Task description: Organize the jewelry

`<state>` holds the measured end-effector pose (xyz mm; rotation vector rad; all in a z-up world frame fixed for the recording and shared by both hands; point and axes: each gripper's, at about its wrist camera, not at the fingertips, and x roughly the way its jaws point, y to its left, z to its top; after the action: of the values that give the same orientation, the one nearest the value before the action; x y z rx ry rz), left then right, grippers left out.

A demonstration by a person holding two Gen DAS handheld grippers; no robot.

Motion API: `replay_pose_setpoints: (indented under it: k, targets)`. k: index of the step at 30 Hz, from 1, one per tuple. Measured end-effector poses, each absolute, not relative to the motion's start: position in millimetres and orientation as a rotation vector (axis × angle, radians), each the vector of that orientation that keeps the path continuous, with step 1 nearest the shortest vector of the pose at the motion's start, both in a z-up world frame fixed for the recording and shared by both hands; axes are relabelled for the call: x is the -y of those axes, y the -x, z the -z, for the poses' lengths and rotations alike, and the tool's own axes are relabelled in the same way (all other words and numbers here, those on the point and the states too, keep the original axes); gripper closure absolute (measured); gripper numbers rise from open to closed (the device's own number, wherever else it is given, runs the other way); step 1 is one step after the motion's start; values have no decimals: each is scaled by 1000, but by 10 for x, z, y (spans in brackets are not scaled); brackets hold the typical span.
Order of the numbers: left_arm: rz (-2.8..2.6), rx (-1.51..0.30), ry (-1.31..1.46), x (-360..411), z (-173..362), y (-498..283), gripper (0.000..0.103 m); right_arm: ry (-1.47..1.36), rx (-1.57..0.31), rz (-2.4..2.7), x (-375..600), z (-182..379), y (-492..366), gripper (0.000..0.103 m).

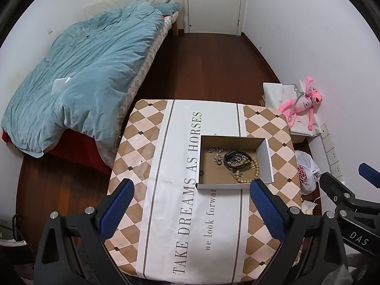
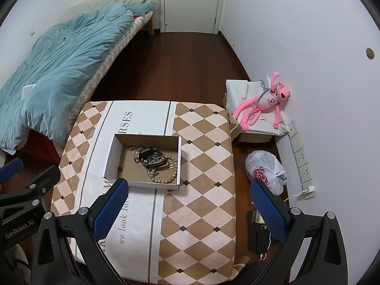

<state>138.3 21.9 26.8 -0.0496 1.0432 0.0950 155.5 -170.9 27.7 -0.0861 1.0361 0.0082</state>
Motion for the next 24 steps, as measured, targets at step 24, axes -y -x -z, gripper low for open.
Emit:
replay_pose_setpoints:
  k: [24]
  targets:
    - [-107, -1013, 43, -277, -336, -1330, 3, 71, -1031, -15, 1697, -301, -1518, 0]
